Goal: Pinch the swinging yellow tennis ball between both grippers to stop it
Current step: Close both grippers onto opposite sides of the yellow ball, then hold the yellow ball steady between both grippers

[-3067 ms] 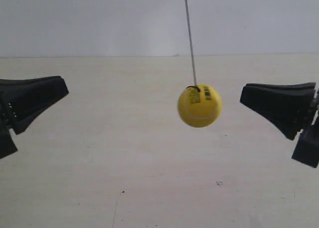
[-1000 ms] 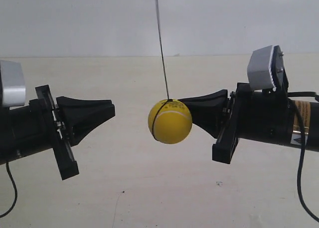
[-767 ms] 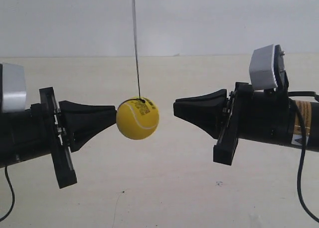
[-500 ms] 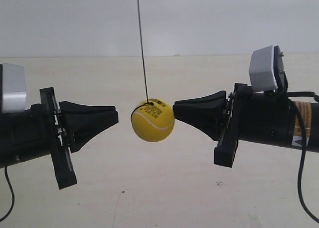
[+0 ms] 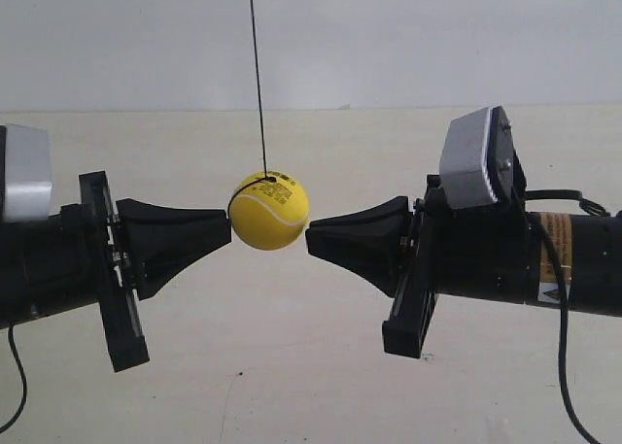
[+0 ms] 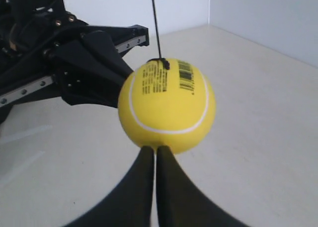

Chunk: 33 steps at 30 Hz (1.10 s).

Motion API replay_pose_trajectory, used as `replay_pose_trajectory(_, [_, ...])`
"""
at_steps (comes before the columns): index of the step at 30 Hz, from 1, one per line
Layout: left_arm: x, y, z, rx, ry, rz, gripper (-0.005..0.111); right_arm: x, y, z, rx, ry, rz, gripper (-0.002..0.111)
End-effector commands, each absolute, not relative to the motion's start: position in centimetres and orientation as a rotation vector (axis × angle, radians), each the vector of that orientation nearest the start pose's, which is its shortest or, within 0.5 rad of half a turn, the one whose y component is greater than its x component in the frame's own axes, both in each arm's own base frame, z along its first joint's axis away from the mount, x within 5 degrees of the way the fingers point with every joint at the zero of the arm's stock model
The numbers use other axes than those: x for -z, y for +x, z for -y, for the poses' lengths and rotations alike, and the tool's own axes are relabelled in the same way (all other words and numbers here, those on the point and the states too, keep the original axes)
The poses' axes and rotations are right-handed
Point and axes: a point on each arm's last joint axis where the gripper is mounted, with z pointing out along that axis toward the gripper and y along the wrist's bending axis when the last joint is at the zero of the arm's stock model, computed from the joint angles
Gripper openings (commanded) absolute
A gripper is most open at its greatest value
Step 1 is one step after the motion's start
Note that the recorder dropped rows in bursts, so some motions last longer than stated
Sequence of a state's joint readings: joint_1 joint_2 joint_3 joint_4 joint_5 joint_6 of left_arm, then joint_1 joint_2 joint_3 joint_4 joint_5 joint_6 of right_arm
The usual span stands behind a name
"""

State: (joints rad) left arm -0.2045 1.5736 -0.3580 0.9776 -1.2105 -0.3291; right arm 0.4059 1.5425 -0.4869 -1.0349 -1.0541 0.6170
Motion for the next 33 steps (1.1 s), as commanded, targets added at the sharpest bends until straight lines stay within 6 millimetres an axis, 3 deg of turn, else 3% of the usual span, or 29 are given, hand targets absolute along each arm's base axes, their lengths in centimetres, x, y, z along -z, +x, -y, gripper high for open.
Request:
replay_pose_trajectory(1, [-18.04,20.42,11.61,0.813,0.931,-1.448,0.005,-19.74,20.67,-16.08,-0.937,-0.994,-1.54,0.0])
replay_pose_trajectory(33, [-18.04,20.42,11.61,0.811,0.932,-1.447,0.005,-20.06,20.5,-16.19,-0.962,-0.999,-1.495,0.0])
